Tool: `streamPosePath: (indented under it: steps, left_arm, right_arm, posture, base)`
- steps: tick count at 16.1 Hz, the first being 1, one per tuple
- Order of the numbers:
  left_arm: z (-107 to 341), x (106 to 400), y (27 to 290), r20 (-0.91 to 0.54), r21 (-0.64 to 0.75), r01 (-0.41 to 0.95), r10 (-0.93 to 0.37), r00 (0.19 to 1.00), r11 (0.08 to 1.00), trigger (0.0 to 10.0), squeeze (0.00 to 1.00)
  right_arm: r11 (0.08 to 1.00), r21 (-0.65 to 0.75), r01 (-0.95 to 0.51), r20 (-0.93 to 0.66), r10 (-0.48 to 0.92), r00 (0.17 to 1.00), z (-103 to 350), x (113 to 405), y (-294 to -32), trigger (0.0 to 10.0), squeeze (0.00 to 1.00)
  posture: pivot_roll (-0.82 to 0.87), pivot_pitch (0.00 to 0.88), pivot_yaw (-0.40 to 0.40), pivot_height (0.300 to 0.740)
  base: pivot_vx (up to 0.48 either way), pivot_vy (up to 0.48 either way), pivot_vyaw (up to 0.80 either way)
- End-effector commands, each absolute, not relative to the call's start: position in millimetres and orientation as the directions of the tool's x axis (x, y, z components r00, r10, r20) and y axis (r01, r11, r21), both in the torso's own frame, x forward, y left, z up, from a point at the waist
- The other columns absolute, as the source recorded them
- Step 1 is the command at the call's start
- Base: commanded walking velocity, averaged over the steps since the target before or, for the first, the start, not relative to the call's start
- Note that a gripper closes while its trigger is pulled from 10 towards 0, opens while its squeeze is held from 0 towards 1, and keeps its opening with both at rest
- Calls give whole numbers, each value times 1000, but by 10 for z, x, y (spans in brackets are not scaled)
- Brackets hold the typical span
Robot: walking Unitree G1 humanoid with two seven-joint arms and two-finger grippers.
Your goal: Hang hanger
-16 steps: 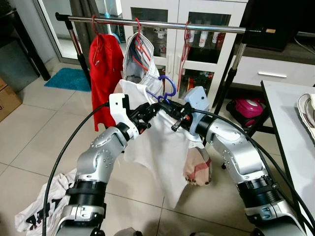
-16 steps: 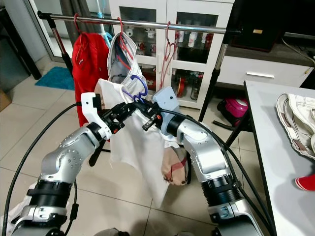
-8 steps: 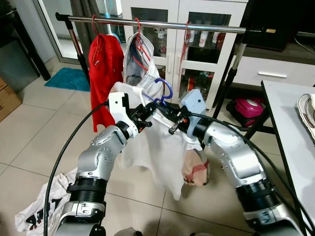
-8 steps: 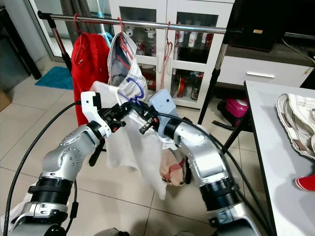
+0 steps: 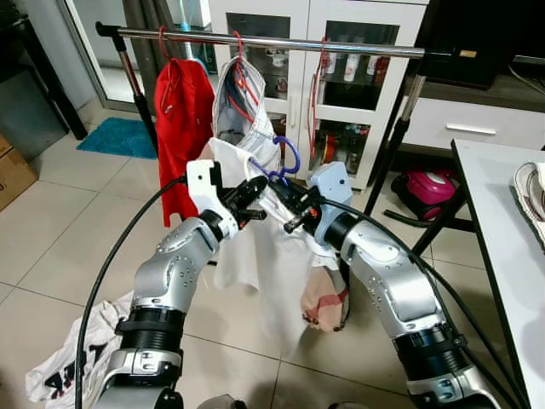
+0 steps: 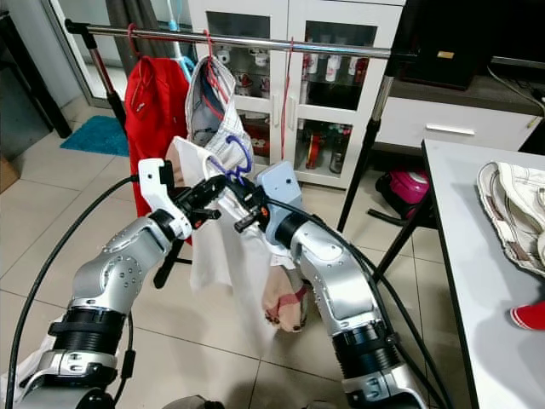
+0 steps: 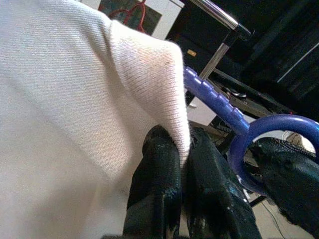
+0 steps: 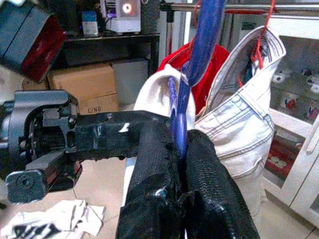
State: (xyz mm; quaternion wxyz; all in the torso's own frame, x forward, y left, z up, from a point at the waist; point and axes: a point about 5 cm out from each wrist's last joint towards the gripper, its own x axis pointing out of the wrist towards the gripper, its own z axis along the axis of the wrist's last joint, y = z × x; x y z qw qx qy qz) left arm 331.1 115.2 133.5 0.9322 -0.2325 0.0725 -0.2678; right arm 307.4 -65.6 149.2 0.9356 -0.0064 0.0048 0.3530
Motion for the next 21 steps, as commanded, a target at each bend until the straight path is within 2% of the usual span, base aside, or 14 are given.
streamPosePath:
  steps: [1,2,3,8,9,11,12,13,15,18,21]
  left_arm:
    - [1358,3331,1140,-9,-471,466,-532,847,749,0,0]
    - [1357,3330,1139,-10,-472,465,-532,847,749,0,0]
    - [1356,3329,1139,-10,-473,464,-531,847,749,0,0]
    - [1362,3328,1147,-2,-476,464,-528,849,747,0,0]
    - [1378,3329,1151,12,-474,472,-530,848,743,0,0]
    - [1426,3320,1173,35,-470,487,-536,843,736,0,0]
    - [1446,3317,1190,36,-466,488,-535,844,738,0,0]
    - [1462,3313,1222,23,-457,483,-533,846,747,0,0]
    - [1450,3311,1289,-47,-416,466,-530,847,781,0,0]
    - [1693,3360,1486,-9,-333,457,-488,873,824,0,0]
    - [1782,3413,1768,-66,-176,379,-395,916,909,0,0]
  right_arm:
    - [765,14,-644,17,644,765,1550,3070,-685,4314,0]
    - [769,17,-639,17,639,769,1547,3074,-693,3176,0]
    - [774,14,-633,16,633,774,1545,3079,-698,0,0]
    - [772,39,-634,12,634,773,1542,3082,-701,0,0]
    - [770,37,-637,18,637,770,1552,3076,-696,1961,0]
    - [778,-54,-626,-11,626,780,1514,3078,-706,2510,0]
    - [769,-99,-631,-45,630,775,1477,3084,-729,2157,0]
    - [772,-124,-623,-64,620,782,1454,3103,-774,0,0]
    - [771,-174,-612,-100,604,790,1423,3144,-888,0,0]
    - [710,-336,-618,-304,540,785,1156,3154,-1169,0,0]
    - [614,-370,-697,-358,598,717,1081,3065,-1245,0,0]
  posture:
    - [-106,0,63,740]
    - [-106,0,63,740]
    - [-106,0,63,740]
    - [-106,0,63,740]
    - [-106,0,63,740]
    - [-106,0,63,740]
    - [-108,0,66,740]
    - [-108,0,66,740]
    - [-105,0,64,740]
    - [-106,0,63,740]
    - [-108,0,65,740]
  base:
    - [0,0,0]
    - [0,0,0]
    - [0,0,0]
    - [0,0,0]
    - [0,0,0]
    - [0,0,0]
    - [0,0,0]
    - [0,0,0]
    - [0,0,0]
    - [0,0,0]
    - [0,0,0]
